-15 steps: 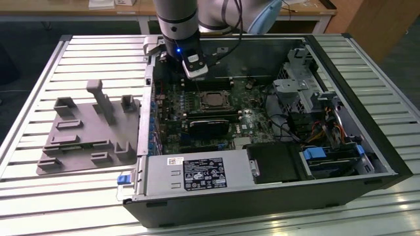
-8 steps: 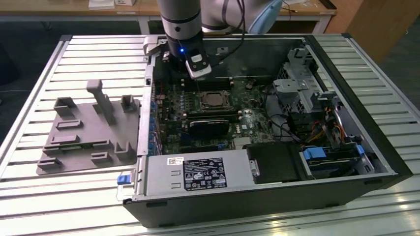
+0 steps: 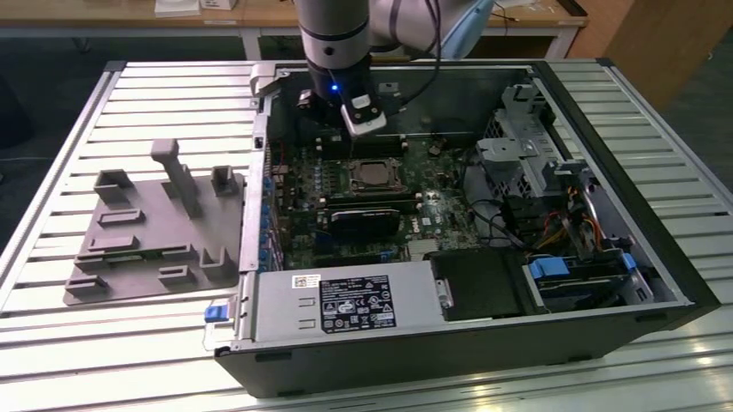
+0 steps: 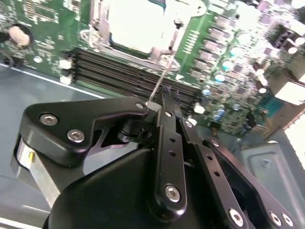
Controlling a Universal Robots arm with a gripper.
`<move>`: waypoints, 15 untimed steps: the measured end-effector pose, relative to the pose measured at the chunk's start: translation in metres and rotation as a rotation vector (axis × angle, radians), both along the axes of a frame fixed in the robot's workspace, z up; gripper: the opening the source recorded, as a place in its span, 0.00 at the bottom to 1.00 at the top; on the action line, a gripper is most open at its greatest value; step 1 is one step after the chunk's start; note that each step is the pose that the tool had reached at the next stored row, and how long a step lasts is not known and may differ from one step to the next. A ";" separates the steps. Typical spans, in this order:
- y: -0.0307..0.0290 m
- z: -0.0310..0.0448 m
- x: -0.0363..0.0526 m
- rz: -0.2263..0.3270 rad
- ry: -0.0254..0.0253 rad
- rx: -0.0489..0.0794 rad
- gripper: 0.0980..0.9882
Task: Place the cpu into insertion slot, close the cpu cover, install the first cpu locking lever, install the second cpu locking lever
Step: 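Install the first cpu locking lever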
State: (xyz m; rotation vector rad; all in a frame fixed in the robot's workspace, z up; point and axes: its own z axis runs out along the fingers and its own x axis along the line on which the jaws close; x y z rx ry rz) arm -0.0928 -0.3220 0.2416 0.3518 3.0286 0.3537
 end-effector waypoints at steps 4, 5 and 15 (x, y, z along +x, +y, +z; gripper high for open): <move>0.0000 -0.0001 0.0112 0.000 0.0007 0.000 0.01; 0.0000 -0.0001 0.0122 0.000 0.0007 0.000 0.01; 0.0000 -0.0010 0.0124 -0.001 -0.0022 -0.006 0.01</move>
